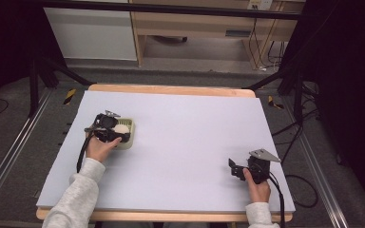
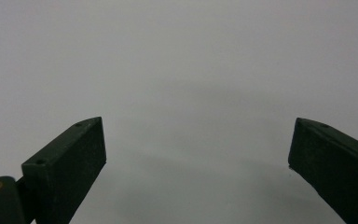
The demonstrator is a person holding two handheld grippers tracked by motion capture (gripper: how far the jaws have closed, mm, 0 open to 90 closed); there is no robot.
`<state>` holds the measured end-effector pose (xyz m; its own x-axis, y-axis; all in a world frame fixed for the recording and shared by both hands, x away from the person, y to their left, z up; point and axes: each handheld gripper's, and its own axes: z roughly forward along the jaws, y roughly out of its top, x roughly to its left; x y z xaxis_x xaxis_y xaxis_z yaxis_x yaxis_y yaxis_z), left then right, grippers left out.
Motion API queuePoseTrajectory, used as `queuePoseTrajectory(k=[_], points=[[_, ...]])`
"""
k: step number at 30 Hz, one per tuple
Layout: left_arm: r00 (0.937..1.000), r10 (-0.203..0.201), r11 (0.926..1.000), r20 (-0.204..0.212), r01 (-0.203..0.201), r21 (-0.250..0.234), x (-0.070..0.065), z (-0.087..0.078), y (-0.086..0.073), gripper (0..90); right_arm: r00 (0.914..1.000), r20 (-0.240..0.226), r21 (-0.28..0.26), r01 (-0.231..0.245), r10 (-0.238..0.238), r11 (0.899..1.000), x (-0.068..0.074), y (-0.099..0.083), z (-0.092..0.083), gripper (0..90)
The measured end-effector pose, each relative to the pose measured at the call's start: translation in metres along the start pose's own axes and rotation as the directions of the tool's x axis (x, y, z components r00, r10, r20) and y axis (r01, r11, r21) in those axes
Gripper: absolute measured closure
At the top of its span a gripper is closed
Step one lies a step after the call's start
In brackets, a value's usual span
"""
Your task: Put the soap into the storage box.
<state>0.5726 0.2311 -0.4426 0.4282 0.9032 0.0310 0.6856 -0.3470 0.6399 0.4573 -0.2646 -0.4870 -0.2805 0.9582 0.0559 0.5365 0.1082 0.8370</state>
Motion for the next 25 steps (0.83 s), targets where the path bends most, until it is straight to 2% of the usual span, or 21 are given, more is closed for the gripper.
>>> queuePoseTrajectory(k=[5,10,13,18,24,25], points=[[1.0000,-0.002,0.9999,-0.001,0.002,-0.013,0.000,-0.001,-0.002,23.9,1.0000,0.003,-0.001,0.001,-0.001,1.000,0.000,0.000,0.000,4.4],[1.0000,-0.004,0.9975,0.004,0.004,-0.070,0.002,-0.015,-0.002,17.6,1.0000,0.000,0.000,-0.001,0.001,1.000,0.000,0.000,0.000,4.4],[0.9999,0.000,0.9961,0.015,0.001,-0.088,0.003,-0.025,-0.005,14.1,1.0000,0.005,-0.003,0.004,-0.004,1.000,0.000,0.000,0.000,4.4],[0.9985,-0.020,0.9890,0.050,0.027,-0.145,0.005,-0.042,-0.022,11.6,1.0000,0.005,-0.002,0.002,-0.002,1.000,0.000,0.000,0.000,4.4],[0.9978,-0.029,0.9800,0.059,0.040,-0.195,0.007,-0.058,-0.050,11.3,1.0000,0.000,-0.002,0.001,-0.001,1.000,-0.001,0.000,0.000,4.4],[0.9978,-0.029,0.9800,0.059,0.040,-0.195,0.007,-0.058,-0.050,11.4,1.0000,-0.002,-0.001,-0.004,0.004,1.000,0.000,0.000,0.000,4.4]])
